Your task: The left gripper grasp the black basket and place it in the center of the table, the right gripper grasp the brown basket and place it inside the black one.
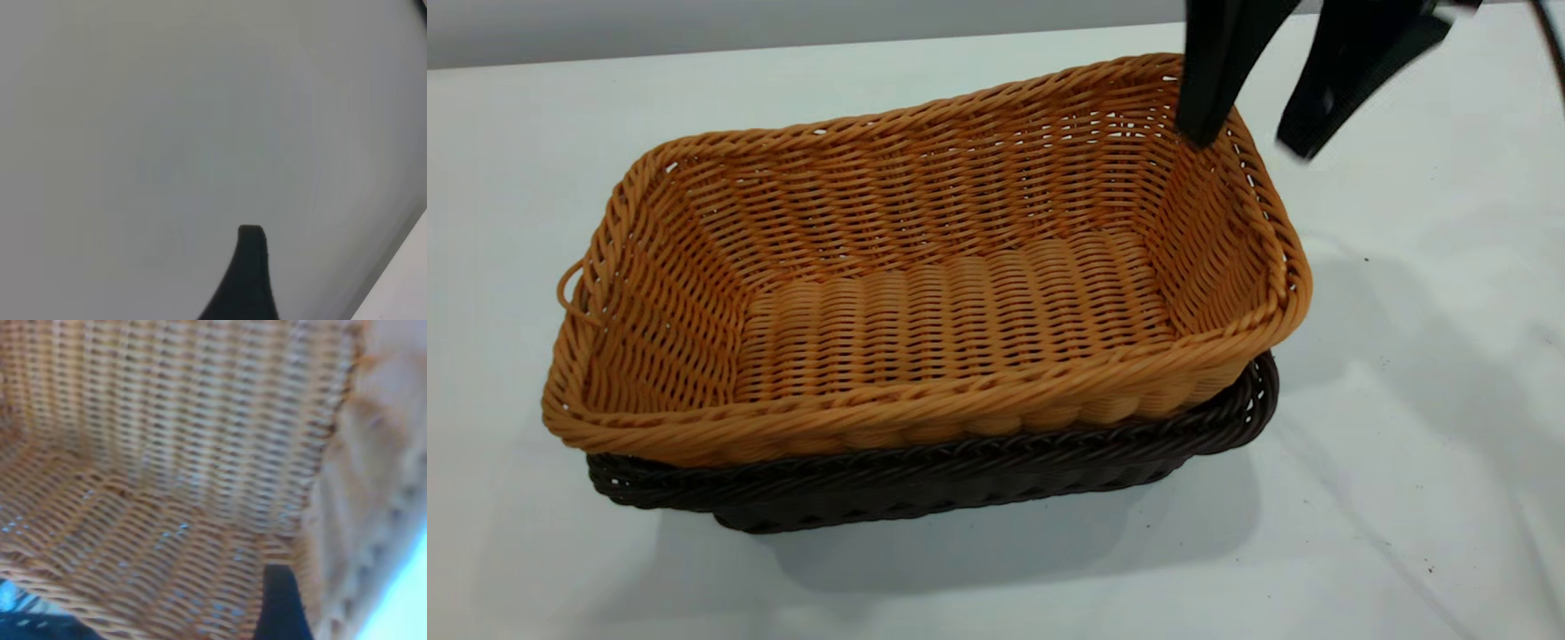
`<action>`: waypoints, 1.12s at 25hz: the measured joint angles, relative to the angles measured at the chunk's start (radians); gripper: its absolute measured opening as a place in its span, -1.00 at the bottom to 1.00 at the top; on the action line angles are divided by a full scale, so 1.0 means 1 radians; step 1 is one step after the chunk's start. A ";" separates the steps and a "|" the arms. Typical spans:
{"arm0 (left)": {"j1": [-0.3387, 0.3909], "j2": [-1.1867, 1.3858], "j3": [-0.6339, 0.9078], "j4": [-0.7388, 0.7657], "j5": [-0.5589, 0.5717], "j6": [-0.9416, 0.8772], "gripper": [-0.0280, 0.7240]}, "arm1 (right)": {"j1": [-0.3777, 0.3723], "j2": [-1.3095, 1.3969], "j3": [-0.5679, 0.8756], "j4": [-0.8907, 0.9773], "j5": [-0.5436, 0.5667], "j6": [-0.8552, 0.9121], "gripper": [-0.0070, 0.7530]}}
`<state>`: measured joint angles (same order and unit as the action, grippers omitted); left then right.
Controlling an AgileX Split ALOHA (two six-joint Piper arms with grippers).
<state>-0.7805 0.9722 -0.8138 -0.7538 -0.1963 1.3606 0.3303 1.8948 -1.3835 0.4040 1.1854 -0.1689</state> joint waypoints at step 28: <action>0.040 -0.213 0.000 0.012 0.363 -0.077 -0.91 | 0.000 -0.215 -0.365 -0.190 0.039 0.024 -0.96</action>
<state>-0.7407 0.7592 -0.8138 -0.7420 0.1668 1.2833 0.3303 1.6798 -1.7486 0.2145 1.2247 -0.1447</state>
